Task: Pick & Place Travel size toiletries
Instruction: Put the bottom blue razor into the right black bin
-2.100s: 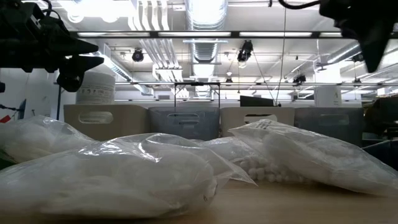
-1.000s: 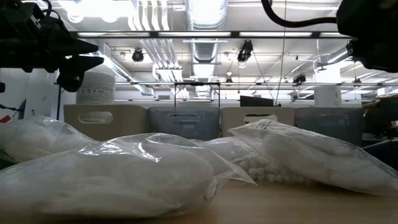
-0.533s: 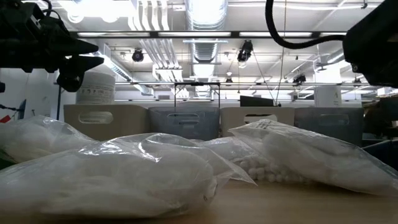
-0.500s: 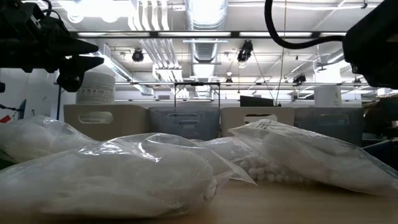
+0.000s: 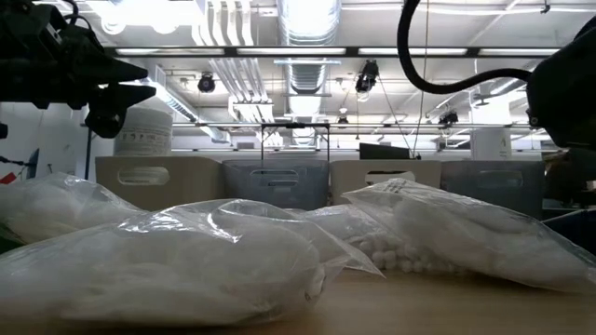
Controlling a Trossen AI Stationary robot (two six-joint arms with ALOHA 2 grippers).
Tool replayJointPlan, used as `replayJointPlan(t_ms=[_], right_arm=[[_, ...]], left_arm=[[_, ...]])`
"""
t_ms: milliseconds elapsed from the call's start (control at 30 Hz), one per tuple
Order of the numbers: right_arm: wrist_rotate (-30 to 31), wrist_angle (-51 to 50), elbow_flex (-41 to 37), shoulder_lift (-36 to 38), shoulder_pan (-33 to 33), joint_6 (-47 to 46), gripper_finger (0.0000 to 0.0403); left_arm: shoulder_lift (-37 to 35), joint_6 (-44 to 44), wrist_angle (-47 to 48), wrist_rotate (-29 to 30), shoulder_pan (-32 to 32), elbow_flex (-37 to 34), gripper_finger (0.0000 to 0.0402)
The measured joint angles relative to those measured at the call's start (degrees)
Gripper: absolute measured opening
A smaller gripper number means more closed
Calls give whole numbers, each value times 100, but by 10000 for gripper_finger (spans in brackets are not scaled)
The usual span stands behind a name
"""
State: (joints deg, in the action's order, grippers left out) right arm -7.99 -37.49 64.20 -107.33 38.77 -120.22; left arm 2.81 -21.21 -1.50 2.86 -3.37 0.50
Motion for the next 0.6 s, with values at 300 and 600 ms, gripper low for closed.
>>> replayJointPlan(t_ms=[300,600], right_arm=[[-4,-8,5,-4,2,91,41],[646,-263,276,122,8,145,27]], left_arm=[[0,-2,0,-1,1,-1,161],[0,0,-2,-4,-1,-1,161]])
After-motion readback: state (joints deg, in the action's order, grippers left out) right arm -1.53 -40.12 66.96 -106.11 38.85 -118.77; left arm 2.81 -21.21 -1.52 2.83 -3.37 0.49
